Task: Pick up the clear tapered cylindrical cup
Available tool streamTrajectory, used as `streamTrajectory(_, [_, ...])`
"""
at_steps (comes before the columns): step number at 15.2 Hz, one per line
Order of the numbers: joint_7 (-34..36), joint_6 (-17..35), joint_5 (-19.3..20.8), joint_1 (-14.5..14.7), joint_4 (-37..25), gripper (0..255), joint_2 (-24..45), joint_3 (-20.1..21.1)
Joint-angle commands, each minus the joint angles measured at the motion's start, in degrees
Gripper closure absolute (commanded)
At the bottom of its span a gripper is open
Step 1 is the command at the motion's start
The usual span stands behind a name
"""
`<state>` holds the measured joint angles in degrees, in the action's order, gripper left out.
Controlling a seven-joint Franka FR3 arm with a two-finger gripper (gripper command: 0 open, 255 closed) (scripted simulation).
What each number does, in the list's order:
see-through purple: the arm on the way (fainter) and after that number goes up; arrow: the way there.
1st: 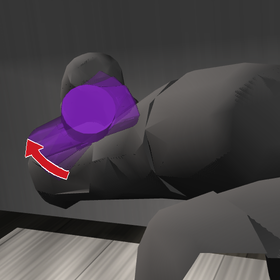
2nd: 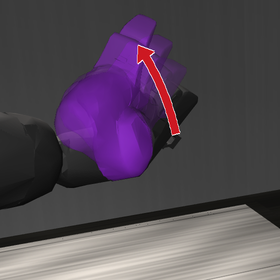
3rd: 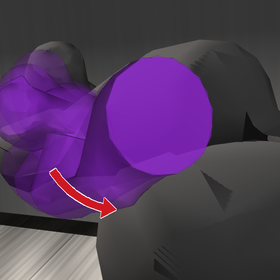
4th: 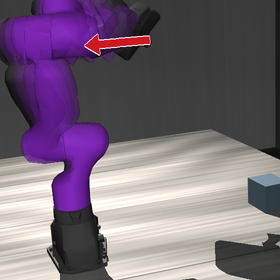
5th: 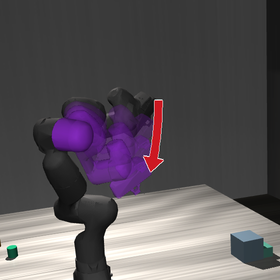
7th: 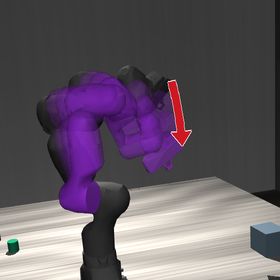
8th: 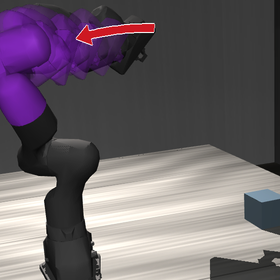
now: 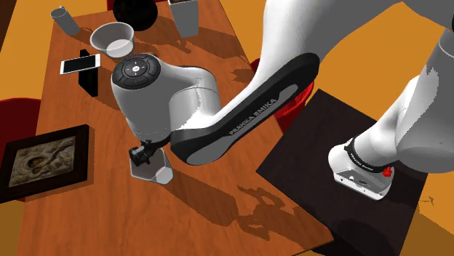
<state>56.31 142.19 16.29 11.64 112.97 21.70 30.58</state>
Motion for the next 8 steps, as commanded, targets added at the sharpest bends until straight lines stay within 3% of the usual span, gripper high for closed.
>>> streamTrajectory(1, [0.6,1.13,0.87,0.41,0.24,0,0.97,-0.53])
streamTrajectory(6, [1.65,3.18,2.43,1.19,0.63,0,2.8,-1.56])
streamTrajectory(7, [1.65,3.17,2.4,1.18,0.68,255,2.74,-1.54])
streamTrajectory(8, [1.65,3.17,2.4,1.18,0.67,255,2.75,-1.54])
